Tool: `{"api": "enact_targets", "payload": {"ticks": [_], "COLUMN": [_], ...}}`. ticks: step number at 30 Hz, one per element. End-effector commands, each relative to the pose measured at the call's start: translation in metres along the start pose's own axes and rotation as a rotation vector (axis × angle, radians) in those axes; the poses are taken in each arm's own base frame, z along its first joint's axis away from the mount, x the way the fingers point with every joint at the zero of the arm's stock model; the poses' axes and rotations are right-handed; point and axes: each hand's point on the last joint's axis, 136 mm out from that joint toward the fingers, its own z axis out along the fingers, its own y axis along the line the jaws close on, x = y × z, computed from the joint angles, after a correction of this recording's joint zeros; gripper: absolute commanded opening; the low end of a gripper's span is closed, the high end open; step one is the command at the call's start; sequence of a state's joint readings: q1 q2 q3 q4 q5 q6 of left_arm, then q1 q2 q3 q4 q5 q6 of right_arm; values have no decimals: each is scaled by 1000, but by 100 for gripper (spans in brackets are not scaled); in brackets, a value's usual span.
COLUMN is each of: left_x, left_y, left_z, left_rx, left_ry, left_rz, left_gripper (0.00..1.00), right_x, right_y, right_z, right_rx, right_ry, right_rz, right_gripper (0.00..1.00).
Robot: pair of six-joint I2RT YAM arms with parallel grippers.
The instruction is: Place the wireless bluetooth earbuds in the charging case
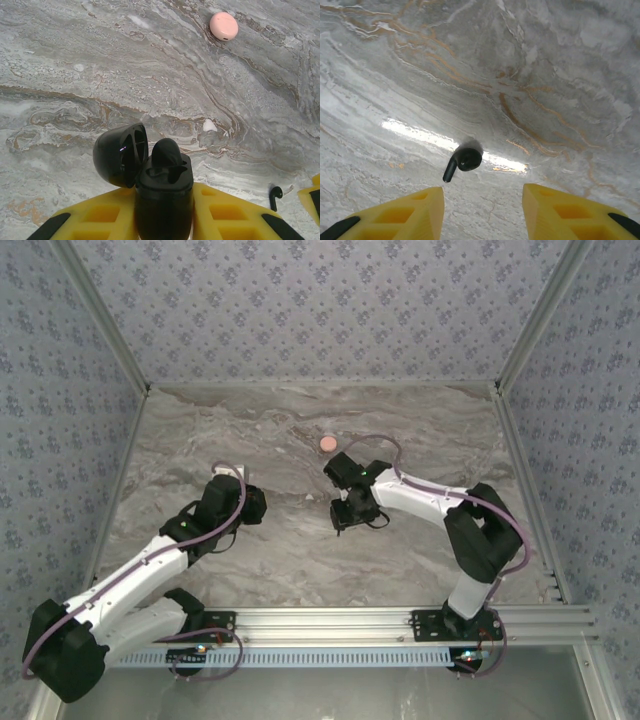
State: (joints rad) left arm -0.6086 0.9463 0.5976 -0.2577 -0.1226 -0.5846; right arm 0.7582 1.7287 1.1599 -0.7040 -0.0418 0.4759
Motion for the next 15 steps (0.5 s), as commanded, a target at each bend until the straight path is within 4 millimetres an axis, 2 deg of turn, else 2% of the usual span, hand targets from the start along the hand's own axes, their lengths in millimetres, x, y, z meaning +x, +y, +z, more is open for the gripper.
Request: {"api": "enact_targets", "payload": {"ticks": [1,11,15], "left_x": [-22,-22,-23], "left_y": [-12,-13,-13], "left_z": [-7,-6,-6], "left_rx": [34,34,35], "left_ry": [-53,-50,-50], "left_rz": [3,7,8], "left_gripper": [26,26,26], "right_x": [10,11,12], "right_y": [5,1,4], "right_z": [15,31,36], "right_rx": [-29,31,24], "right_ry": [63,89,104], "right_rz": [114,175,172], "right_gripper": [46,45,40]}}
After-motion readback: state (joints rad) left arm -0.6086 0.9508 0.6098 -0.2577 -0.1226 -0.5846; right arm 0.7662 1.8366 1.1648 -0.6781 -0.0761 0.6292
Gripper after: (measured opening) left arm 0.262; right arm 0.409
